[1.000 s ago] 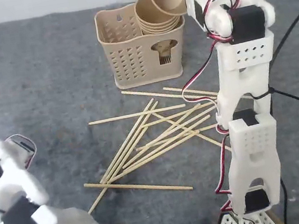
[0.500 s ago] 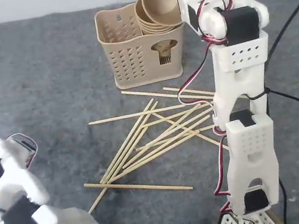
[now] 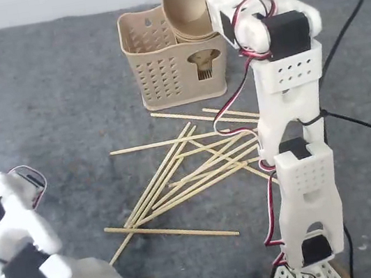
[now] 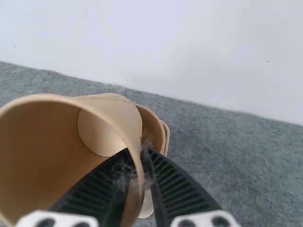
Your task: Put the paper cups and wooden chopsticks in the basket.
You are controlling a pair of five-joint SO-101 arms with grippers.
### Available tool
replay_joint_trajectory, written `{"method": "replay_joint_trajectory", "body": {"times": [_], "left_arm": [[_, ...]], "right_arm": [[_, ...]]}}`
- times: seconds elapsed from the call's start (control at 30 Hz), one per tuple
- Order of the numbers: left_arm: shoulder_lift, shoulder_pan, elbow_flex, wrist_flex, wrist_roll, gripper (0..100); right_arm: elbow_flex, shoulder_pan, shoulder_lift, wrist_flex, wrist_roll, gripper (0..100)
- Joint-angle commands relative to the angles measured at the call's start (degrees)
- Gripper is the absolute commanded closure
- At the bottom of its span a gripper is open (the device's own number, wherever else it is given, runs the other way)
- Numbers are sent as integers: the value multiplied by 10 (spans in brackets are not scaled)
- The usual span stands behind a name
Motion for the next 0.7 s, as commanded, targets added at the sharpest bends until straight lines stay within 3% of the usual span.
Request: {"method": "replay_joint_trajectory", "body": {"times": [0.0, 0.33, 0.53, 0.67], "left_arm": [[-4, 5, -21, 3, -6, 851], [-4, 5, -21, 3, -6, 851], [-4, 5, -21, 3, -6, 851], [-4, 5, -21, 3, -6, 851]], "right_arm": [[-24, -7, -25, 1, -7, 992], [-24, -6, -25, 2, -6, 984], [-24, 12, -25, 2, -27, 837], [-25, 27, -29, 8, -39, 832]]}}
